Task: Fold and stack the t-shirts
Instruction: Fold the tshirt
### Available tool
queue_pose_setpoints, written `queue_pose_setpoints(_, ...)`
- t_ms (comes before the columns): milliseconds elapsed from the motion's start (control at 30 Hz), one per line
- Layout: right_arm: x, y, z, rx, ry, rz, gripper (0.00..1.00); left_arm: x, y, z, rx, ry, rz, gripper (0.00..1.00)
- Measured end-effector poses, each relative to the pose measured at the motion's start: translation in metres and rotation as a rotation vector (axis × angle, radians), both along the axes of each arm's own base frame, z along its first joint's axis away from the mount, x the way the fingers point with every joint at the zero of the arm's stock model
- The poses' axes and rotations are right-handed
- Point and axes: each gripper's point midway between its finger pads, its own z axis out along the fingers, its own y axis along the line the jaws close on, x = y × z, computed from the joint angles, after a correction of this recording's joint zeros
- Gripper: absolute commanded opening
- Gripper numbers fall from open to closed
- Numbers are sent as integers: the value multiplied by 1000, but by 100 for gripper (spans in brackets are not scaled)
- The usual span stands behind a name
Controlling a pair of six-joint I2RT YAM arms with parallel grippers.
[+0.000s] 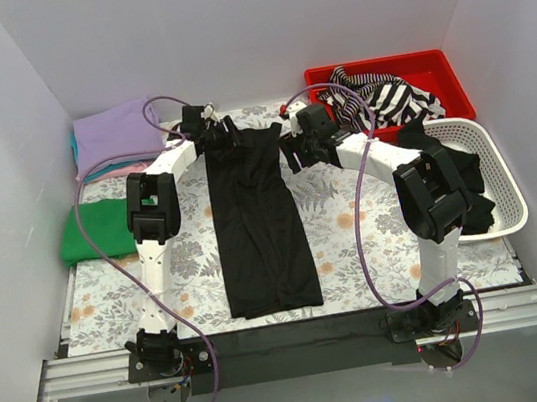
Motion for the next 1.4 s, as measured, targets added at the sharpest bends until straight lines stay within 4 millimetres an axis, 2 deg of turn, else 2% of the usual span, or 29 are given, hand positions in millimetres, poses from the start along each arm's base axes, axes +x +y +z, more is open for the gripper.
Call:
queue_pose_setpoints(100, 0, 0, 0, 8, 2, 1, 76, -1, -4, -3, 12, -2, -4, 31)
queue_pose_setpoints(133, 0, 1, 0, 10, 3, 3, 76, -1, -5, -4, 15, -3, -6, 21)
queue_pose_setpoints(200, 0, 1, 0, 14, 4, 4, 76, 1, -8, -6, 20, -7, -7, 13)
queue_pose_setpoints(233, 0, 1, 0, 15, 5, 3, 76, 1, -8, -9, 23, -5, -8, 3)
queue_pose_setpoints(267, 0, 1, 0, 17, 6, 2, 76, 1, -9, -10, 23, -5, -11, 0)
queue_pose_setpoints(400, -1, 1, -1, 25, 13, -3, 76, 2, -12, -18, 26, 2, -17, 0)
queue_pose_setpoints(633, -11, -4, -18, 13, 50, -12, 76, 2, -11, -11, 39, -17, -7, 0)
queue_pose_setpoints(733, -11, -5, -19, 13, 53, -13, 75, 1, -6, 9, 53, -53, 10, 0)
queue_pose_setpoints(900, -12, -2, -19, 28, 60, -12, 75, 0, -1, 62, 51, -160, 35, 0)
queue_pose_setpoints(1000, -13, -1, -19, 35, 64, -10, 75, -3, 3, 77, 56, -195, 57, 0)
queue_pose_setpoints(1067, -13, -1, -19, 36, 64, -11, 75, -7, 8, 74, 69, -196, 80, 0)
queue_pose_setpoints(1267, -13, -1, -20, 35, 65, -11, 75, -28, 29, 28, 132, -88, 146, 0)
queue_pose_setpoints(1333, -14, -1, -20, 36, 65, -10, 75, -30, 35, 21, 149, -71, 166, 46)
queue_pose_setpoints(1367, -14, -1, -20, 37, 66, -10, 75, -29, 37, 21, 155, -70, 173, 76)
queue_pose_setpoints(1400, -14, -1, -20, 38, 66, -9, 75, -28, 40, 20, 160, -69, 185, 83)
